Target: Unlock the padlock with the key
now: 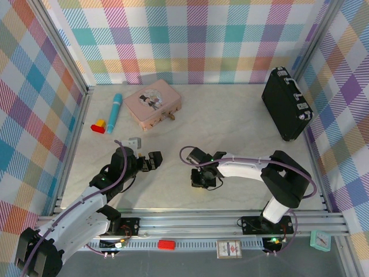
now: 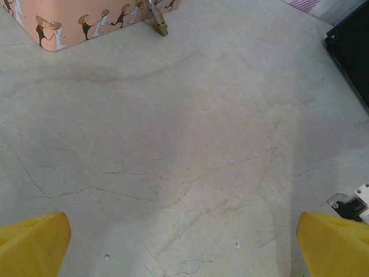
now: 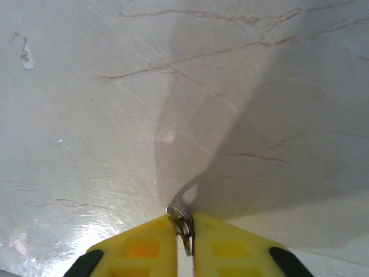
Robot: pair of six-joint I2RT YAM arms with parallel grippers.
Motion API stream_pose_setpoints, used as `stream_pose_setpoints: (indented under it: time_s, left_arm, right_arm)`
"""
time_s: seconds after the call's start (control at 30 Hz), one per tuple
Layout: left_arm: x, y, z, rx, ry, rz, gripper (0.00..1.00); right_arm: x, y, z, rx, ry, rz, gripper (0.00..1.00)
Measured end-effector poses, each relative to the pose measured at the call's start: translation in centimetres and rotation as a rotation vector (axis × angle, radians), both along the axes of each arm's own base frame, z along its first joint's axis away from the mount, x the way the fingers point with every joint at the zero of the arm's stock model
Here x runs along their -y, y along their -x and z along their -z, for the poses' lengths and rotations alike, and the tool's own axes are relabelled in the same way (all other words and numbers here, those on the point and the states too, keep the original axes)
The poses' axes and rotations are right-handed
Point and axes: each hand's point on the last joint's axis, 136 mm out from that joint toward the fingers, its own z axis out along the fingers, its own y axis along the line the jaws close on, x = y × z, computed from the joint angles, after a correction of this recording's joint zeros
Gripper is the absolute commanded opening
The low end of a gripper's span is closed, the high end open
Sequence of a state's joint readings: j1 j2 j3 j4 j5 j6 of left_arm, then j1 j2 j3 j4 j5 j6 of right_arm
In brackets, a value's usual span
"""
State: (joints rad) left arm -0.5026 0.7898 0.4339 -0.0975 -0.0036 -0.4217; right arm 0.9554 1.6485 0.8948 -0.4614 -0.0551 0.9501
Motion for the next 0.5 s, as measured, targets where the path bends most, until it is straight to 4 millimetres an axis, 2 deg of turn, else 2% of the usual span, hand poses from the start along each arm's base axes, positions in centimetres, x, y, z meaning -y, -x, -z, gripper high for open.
stream_pose_setpoints:
  time_s: [0.23, 0.33, 0.43, 0.5]
  left_arm:
    - [0.2, 0.0, 0.7, -0.024, -0.010, 0.007, 1.00]
    - [0.2, 0.0, 1.1, -0.036, -0.015, 0.007, 1.00]
    - [0.3, 0.0, 1.2, -0.041, -0.014, 0.013, 1.00]
    - [0.5, 0.0, 0.9, -0.033, -0.003, 0.022, 1.00]
  right_arm:
    - [0.1, -0.2, -0.2, 0.018, 0.008, -0.017, 0.00]
    - [0.3, -0.5, -0.7, 0.049, 0.014, -0.046, 0.00]
    - [0.0, -1.0, -2.5, 0.132, -0.031, -0.105, 0.00]
    - [-0.8, -1.5, -5.1, 0.239, -0.136, -0.168, 0.02]
